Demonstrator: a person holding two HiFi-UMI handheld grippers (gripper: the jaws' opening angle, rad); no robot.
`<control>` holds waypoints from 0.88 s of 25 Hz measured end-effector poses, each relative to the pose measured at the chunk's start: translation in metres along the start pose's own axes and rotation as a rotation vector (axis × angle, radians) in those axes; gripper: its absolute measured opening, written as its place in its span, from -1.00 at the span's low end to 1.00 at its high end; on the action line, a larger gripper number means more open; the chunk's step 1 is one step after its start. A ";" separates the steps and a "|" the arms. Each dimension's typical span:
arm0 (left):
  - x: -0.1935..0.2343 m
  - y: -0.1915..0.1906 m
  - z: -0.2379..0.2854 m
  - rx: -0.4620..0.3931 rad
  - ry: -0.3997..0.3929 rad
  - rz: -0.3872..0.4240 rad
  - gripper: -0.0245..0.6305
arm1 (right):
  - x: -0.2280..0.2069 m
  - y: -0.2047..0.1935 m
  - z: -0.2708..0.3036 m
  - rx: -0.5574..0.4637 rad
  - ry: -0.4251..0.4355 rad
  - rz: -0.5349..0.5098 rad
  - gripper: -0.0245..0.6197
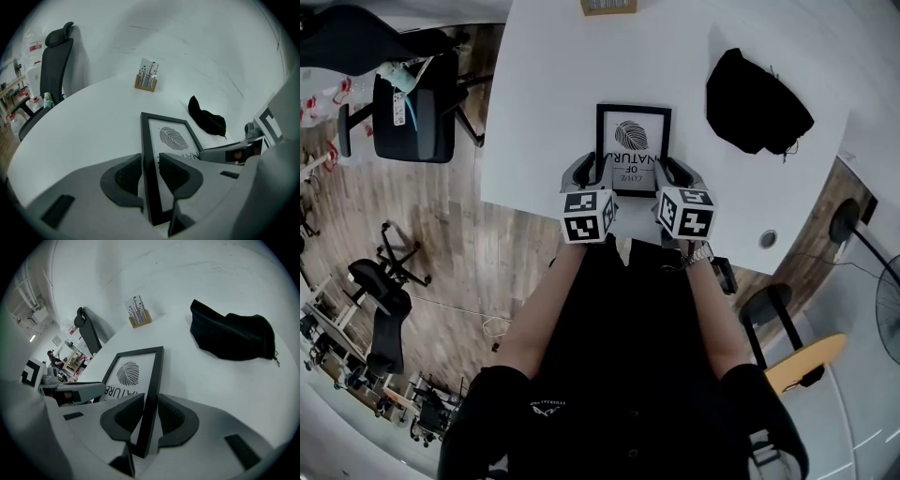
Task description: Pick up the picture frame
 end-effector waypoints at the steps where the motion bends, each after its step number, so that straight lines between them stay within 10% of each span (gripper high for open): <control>1: 0.001 0.000 0.001 0.005 0.001 -0.003 -0.62 | 0.001 0.000 0.001 0.002 -0.005 -0.005 -0.63; 22: 0.007 -0.002 -0.011 0.045 0.032 -0.054 -0.70 | 0.008 -0.003 -0.007 0.016 -0.051 0.039 -0.70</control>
Point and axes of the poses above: the fingertips, and each gripper's own axes: z forward along the fingers, x to its left, y out of its top, the point moved 4 cm from there along -z, backward along the fingers, and after that the axes turned 14 degrees about -y, right-handed, at the moved point
